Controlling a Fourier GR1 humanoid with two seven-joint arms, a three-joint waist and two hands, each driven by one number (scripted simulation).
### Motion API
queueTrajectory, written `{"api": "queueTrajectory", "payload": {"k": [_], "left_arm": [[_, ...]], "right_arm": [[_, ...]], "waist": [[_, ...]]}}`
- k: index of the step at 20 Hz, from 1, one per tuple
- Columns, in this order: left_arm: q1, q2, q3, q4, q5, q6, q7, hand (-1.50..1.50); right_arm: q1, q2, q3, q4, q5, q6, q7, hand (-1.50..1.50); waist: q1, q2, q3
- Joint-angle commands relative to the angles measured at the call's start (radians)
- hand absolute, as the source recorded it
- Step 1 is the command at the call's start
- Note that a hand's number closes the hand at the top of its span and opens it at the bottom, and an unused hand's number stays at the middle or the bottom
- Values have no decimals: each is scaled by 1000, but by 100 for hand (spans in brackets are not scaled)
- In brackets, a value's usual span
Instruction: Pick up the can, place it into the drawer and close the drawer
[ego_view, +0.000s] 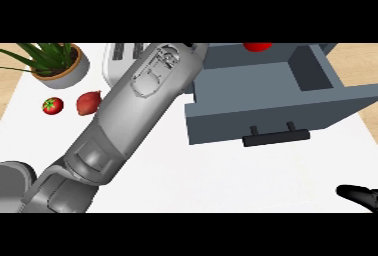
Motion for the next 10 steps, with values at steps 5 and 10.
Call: {"api": "queueTrajectory", "payload": {"k": [5,10], "left_arm": [[-136,-7,-62,204,122,107,-126,-150],[-190,-7,-10,271,205,84,-167,-150]], "right_arm": [[-41,-35,37,-44,49,1,44,-150],[-45,-58,69,-16,139,18,-22,-150]], "waist": [[-10,7,0],[20,7,0]]}}
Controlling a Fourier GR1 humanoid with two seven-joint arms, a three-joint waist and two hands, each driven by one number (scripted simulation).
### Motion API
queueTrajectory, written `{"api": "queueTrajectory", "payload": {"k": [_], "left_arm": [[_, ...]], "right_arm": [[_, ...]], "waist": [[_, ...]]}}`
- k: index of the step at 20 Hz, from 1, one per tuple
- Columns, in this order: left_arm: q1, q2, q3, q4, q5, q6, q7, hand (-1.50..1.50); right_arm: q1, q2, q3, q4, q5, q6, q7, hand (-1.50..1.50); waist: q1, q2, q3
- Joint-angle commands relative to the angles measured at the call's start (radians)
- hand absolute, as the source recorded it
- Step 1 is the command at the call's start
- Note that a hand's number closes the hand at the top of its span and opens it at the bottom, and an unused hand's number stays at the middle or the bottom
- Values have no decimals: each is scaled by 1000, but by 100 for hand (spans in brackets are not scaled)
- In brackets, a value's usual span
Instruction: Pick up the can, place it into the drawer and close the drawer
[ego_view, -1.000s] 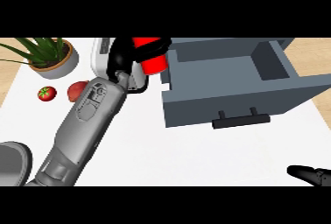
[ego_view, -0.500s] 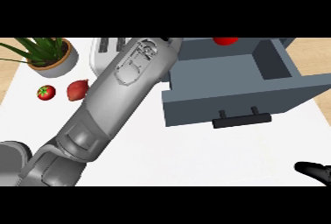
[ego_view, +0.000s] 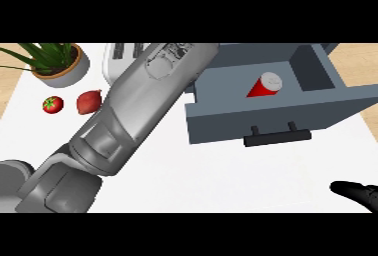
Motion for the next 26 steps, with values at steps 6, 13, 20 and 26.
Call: {"api": "queueTrajectory", "payload": {"k": [6,13,20,26], "left_arm": [[-77,-1,19,92,142,-1,-82,-150],[-94,-1,37,130,212,10,-161,-150],[-131,-1,28,199,197,2,-187,-150],[-162,0,47,210,185,-35,-169,-150]], "right_arm": [[-93,-99,64,87,184,41,-118,-150],[-162,-136,216,212,457,8,-183,-150],[-219,-103,365,416,697,-88,-249,-150],[-308,-95,403,720,849,-190,-331,-150]], "waist": [[20,3,0],[37,10,0],[73,-4,0],[110,-7,-1]]}}
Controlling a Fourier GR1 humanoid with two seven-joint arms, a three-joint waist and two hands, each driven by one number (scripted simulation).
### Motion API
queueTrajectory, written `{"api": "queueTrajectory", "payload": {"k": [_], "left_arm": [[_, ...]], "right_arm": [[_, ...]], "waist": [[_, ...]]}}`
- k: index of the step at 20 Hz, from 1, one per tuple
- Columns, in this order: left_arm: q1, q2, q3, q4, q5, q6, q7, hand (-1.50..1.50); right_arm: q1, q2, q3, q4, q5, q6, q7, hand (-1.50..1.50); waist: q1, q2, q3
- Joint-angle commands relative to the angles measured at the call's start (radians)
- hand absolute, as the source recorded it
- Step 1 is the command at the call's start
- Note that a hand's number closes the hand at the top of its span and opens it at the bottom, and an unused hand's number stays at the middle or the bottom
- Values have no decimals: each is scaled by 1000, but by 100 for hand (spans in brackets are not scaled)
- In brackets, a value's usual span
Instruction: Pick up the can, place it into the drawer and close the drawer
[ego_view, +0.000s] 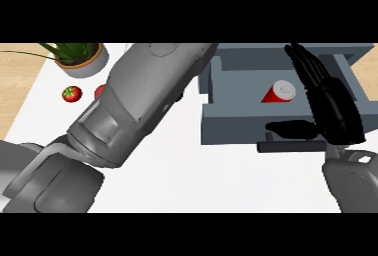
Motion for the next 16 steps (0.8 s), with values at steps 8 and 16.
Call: {"api": "queueTrajectory", "payload": {"k": [8,16], "left_arm": [[34,45,25,-40,-9,-30,8,-150],[84,124,21,-85,-31,-93,46,-150]], "right_arm": [[-217,100,47,555,232,-252,-119,-150],[-401,145,-41,884,308,-497,-143,-150]], "waist": [[44,-8,0],[62,-6,0]]}}
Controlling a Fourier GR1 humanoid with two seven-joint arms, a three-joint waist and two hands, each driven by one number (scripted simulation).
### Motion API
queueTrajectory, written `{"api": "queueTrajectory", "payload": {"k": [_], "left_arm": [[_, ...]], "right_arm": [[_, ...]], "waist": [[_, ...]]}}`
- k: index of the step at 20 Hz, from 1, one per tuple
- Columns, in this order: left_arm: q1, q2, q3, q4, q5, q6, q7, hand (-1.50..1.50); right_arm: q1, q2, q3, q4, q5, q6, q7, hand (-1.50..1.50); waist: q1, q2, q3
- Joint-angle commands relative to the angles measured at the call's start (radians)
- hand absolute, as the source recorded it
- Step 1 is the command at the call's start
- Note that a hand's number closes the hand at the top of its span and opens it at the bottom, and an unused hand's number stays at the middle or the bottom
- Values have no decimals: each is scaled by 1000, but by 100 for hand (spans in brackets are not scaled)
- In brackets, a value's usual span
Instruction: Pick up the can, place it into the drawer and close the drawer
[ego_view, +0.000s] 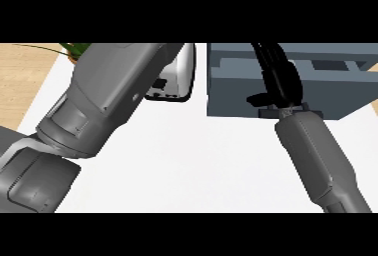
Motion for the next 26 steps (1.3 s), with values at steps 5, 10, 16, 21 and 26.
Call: {"api": "queueTrajectory", "payload": {"k": [5,10,16,21,26], "left_arm": [[67,45,-20,-105,-17,-21,79,-150],[100,97,-23,-158,-35,-29,92,-150],[196,134,-43,-287,-26,-74,155,-150],[253,126,-57,-359,-34,-61,159,-150],[317,170,-52,-431,-23,-89,170,-150]], "right_arm": [[-219,28,-85,311,63,-216,5,-150],[-356,14,-111,449,79,-239,-3,-150],[-434,-20,-146,567,86,-279,-9,-150],[-501,-17,-177,601,55,-271,-49,-150],[-538,3,-246,592,-25,-247,-93,-150]], "waist": [[36,-1,1],[33,6,1],[76,4,0],[85,10,1],[95,4,2]]}}
